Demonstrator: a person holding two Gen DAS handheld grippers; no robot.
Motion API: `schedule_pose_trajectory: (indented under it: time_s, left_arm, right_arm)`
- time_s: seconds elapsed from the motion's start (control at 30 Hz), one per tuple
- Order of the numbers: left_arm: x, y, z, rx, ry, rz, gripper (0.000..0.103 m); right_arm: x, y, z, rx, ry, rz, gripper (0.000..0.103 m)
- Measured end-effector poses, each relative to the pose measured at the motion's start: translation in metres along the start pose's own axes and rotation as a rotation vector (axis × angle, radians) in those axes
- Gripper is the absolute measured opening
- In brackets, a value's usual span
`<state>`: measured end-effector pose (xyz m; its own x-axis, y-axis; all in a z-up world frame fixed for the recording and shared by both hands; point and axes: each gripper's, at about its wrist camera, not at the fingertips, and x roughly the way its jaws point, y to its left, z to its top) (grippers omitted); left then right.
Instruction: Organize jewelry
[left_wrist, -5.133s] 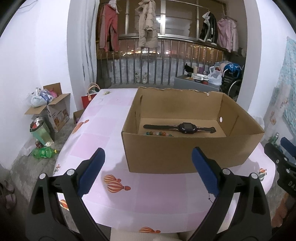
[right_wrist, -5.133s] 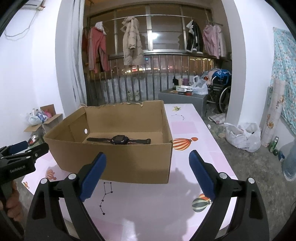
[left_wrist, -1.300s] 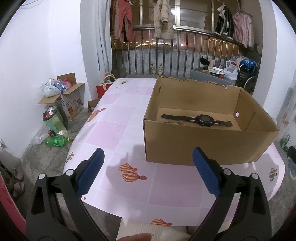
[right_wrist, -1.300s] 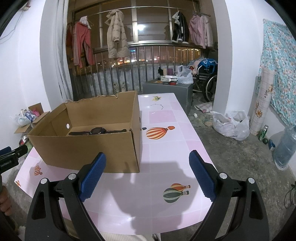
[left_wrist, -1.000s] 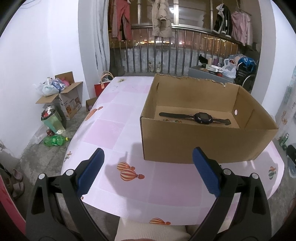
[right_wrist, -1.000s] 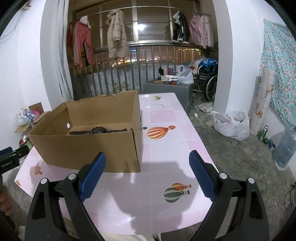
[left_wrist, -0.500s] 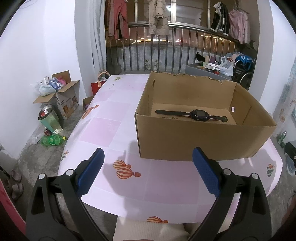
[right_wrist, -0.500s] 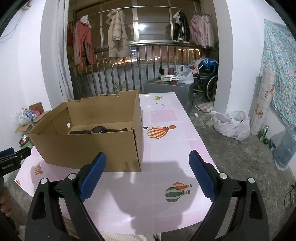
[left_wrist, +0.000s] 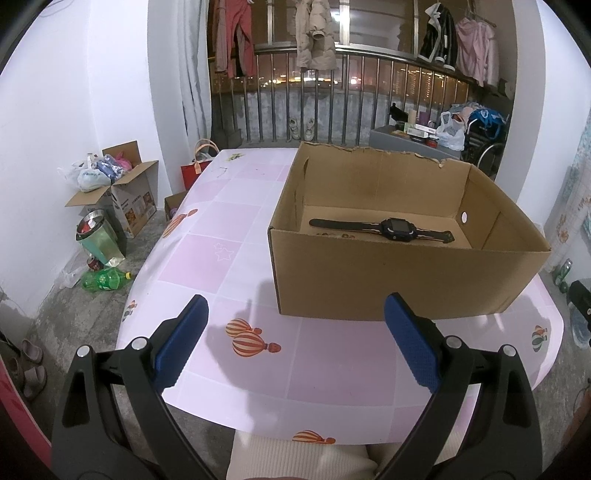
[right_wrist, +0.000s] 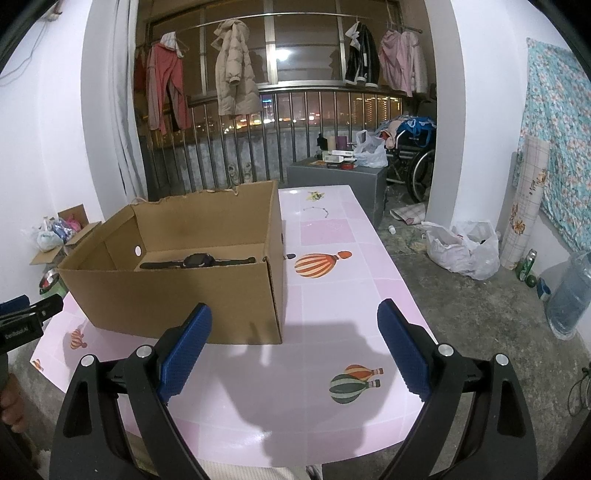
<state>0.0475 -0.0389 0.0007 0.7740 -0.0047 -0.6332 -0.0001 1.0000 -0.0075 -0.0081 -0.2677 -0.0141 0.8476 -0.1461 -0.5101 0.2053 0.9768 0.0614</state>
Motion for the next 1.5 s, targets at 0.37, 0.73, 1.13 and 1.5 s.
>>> schedule_pose_trajectory:
  time_s: [0.37,0.73,1.13,1.5]
  left_arm:
    - [-0.001,0.004,0.017,0.007,0.016,0.007,0.092]
    - [0.013,0.007,0.038,0.019,0.078,0.000,0.092]
    - [0.023,0.009,0.047,0.024,0.105,0.004,0.092]
    - [0.027,0.010,0.048,0.020,0.108,0.015,0.092]
  right_arm:
    - [0.000,0.006,0.016,0.009,0.004,0.006,0.089]
    - [0.011,0.014,0.041,0.008,0.041,0.001,0.089]
    - [0.019,0.018,0.050,0.012,0.051,-0.003,0.089]
    - [0.024,0.019,0.050,0.008,0.053,-0.001,0.089]
